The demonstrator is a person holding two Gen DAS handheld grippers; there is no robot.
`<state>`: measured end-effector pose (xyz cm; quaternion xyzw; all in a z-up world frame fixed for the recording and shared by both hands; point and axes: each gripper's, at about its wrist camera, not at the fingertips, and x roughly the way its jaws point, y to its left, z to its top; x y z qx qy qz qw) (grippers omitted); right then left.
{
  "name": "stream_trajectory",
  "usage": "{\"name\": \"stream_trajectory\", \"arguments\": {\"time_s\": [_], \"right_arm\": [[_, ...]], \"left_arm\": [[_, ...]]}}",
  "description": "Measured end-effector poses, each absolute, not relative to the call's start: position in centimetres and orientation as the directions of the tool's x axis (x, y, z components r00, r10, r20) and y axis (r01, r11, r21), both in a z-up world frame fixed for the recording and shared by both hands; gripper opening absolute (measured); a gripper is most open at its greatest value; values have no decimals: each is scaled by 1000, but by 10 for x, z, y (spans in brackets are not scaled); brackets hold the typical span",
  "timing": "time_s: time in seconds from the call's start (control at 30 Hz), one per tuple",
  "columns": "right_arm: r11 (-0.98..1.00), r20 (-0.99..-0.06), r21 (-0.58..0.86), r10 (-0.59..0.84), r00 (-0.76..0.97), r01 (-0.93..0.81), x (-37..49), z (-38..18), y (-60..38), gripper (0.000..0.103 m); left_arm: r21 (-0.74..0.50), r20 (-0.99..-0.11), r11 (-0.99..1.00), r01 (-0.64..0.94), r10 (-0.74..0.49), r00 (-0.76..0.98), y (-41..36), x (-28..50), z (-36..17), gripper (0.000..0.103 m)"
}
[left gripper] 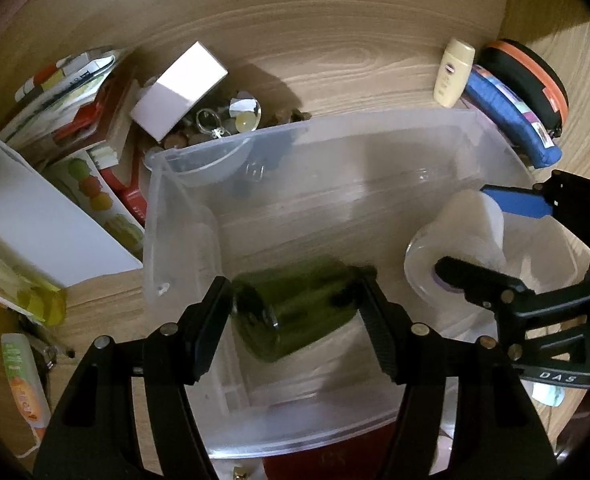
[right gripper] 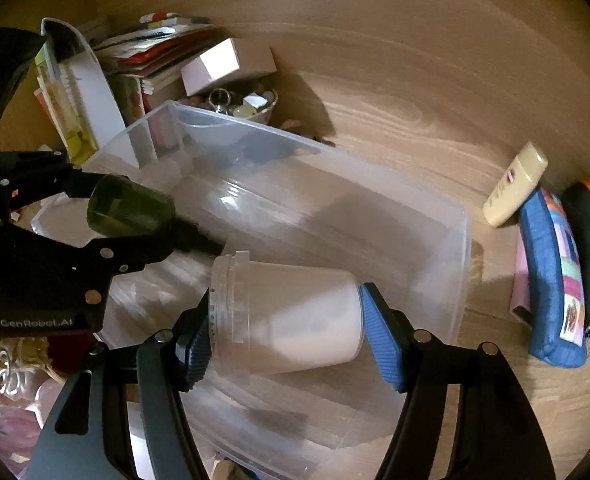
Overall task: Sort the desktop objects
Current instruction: 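Open the left tool to drop the green bottle while the right tool releases the jar into the bin, then grasp the light-blue tube with the right tool while the left tool reaches for the pink rope bag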
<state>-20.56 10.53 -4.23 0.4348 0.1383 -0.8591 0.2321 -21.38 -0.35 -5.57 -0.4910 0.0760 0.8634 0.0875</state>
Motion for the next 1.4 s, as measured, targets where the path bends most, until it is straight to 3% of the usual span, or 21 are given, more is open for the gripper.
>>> {"name": "stream_trajectory", "arguments": {"time_s": [0.1, 0.37, 0.5, 0.93, 1.4], "right_arm": [[-856, -804, -53, -269, -530, 514, -201, -39, 106, 64], [-847, -729, -159, -245, -639, 506, -167, -11, 106, 78], [-854, -706, -135, -272, -654, 502, -154, 1, 113, 80], [-880, -657, -106, -288, -697, 463, -94, 13, 153, 83], [-891, -680, -68, -287, -675, 448, -34, -34, 199, 81]], "left_arm": [[40, -856, -976, -215, 78, -511, -6, -211, -51, 76], [4, -823, -983, -183, 100, -559, -20, -191, -23, 79], [16, -787, -986, -166, 90, -610, -25, -171, -5, 90], [0, -766, -996, -87, 56, -641, -69, -87, -5, 91], [-61, -749, -995, 84, -10, -662, -93, 17, -29, 91]]}}
